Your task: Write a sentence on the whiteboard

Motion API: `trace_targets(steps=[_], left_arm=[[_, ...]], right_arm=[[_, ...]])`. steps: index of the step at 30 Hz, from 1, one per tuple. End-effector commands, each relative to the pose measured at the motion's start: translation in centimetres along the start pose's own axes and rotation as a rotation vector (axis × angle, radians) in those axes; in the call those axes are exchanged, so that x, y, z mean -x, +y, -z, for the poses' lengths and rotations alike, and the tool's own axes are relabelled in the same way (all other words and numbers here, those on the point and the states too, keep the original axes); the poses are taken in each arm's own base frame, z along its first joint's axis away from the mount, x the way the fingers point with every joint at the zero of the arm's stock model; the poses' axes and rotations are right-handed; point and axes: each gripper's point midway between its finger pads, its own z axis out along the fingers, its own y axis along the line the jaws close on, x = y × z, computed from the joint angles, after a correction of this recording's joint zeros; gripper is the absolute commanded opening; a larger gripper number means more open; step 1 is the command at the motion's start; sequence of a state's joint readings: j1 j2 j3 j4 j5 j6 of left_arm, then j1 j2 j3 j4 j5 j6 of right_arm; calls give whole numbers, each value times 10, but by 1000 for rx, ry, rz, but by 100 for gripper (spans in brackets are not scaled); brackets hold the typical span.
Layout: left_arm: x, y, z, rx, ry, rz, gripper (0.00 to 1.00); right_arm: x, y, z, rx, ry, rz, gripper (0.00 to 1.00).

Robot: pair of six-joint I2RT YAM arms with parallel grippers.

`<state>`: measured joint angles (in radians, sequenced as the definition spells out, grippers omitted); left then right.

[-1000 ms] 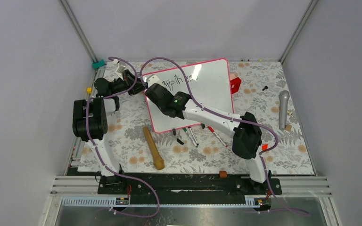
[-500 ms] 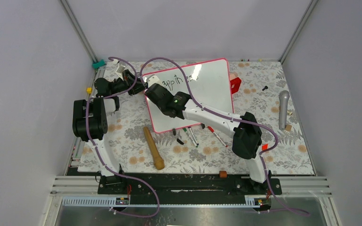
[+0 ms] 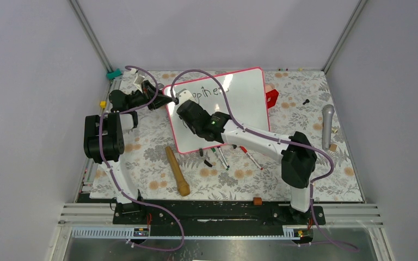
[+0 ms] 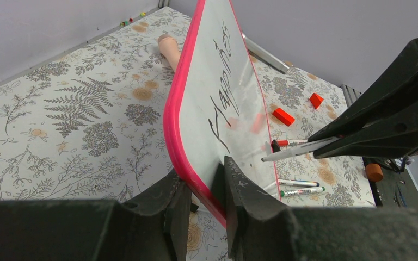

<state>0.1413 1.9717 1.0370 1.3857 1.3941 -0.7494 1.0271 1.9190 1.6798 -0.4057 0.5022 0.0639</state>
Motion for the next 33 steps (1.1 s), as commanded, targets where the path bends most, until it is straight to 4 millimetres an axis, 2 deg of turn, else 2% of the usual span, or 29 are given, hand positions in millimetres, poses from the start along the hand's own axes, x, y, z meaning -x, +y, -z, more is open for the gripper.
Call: trace_targets(steps=[1,25,33], left_arm=[[-39,-31,6,-224,163,-203,0],[-38,-31,6,-225,163,-203,0],[-38,-31,6,-225,163,-203,0]], right_arm=[[43,-11,26,27,-142,-75,0],[17,0,0,11,-19,-21,0],[19,1,-3,12,-22,-18,0]])
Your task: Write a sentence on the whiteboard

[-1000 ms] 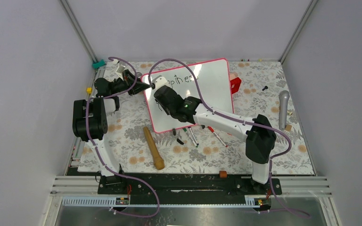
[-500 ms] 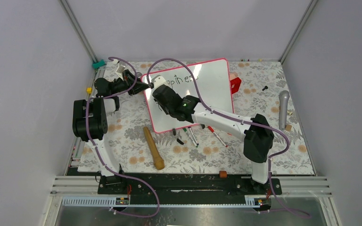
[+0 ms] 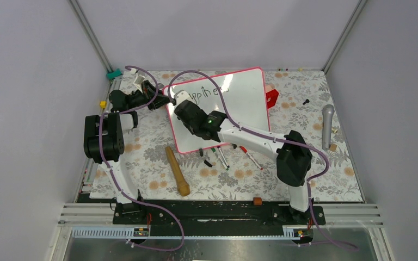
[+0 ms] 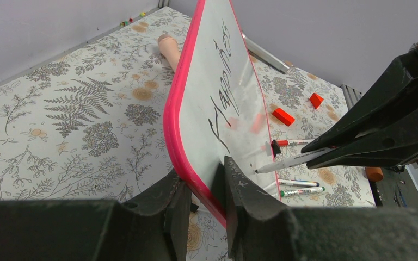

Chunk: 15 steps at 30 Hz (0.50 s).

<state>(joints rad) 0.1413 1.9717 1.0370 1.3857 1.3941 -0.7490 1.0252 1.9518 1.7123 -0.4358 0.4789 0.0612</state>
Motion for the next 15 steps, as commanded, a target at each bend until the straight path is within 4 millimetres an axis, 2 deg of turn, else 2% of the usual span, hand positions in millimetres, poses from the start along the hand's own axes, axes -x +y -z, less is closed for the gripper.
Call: trace_targets(steps=[1,15], left_arm=[[-38,-31,6,-225,163,-203,0],[-39,-30,6,-224,163,-200,0]], right_arm=[[25,-5,4,-9,-54,-32,0],[16,-6,0,-27,-24,-15,0]])
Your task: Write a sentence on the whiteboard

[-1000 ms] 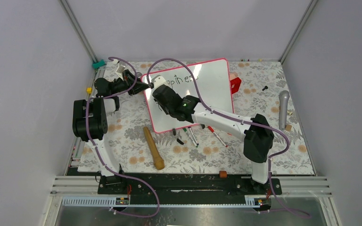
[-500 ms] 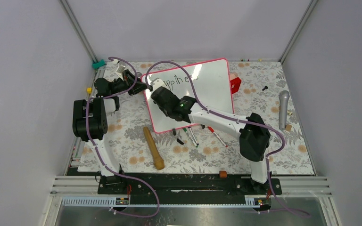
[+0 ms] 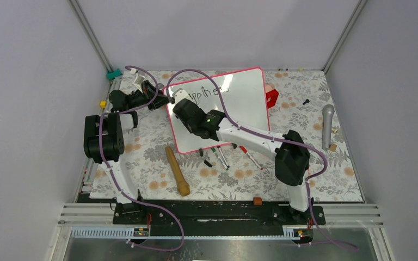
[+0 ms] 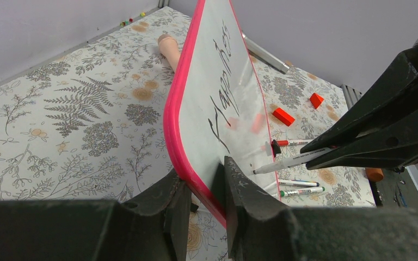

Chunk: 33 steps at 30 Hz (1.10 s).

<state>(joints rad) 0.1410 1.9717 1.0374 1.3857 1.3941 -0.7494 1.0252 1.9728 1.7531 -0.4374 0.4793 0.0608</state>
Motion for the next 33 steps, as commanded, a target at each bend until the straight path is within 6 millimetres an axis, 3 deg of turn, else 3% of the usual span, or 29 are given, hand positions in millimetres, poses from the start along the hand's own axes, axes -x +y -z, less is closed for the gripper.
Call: trace_targets(steps=[1,21,33], left_arm=[[-39,-31,6,-225,164,-202,0],[-39,-31,6,-225,163,-204,0],[-39,-31,6,-225,163,-203,0]], right_arm=[[6,-9,2,-28,-6,-6,0],[-23,-7,8,4,48,-17,0],[-8,-12,24,18,6,-35,0]])
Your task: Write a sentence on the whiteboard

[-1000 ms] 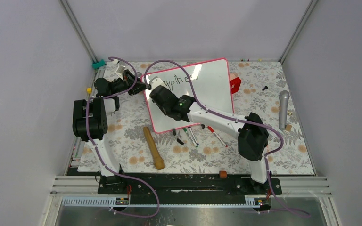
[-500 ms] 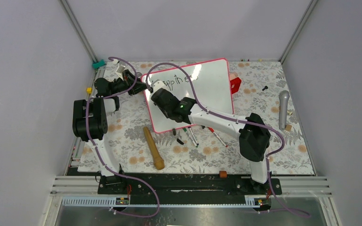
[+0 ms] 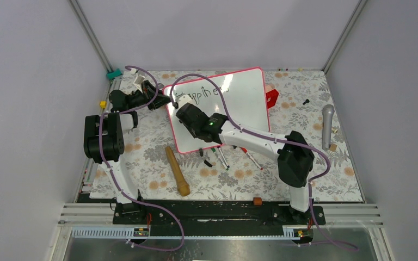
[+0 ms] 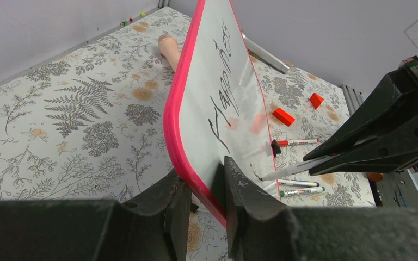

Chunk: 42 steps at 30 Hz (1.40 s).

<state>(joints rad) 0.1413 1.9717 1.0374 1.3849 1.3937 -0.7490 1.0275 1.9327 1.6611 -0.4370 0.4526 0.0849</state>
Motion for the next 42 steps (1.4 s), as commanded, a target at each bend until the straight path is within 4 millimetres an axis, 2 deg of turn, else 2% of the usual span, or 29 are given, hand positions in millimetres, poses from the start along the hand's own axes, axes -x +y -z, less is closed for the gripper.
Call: trace_targets(steps=[1,9,13,21,27,33,42], left_arm=[[-39,-31,6,-226,164,-204,0],[-39,-31,6,-226,164,-205,0],[-39,-31,6,-224,163,-206,0],[-39,-31,6,-225,163,-205,0],[-40,-34,6,-228,162,-213,0],[-40,-33,6,-227,162,-213,0],[-40,-33,7,-226,163,-207,0]], right_arm=[[19,-15,25,-4,-51,-37,0],[37,-21,43,11,-122,-49,0],[40,-26,43,-7,-134,-37,0],[41,-34,38,-25,-146,-19,0],[37,-23,33,35,-173,-22,0],[26,-17,27,63,-183,12,0],[34,-26,44,61,-258,11,0]])
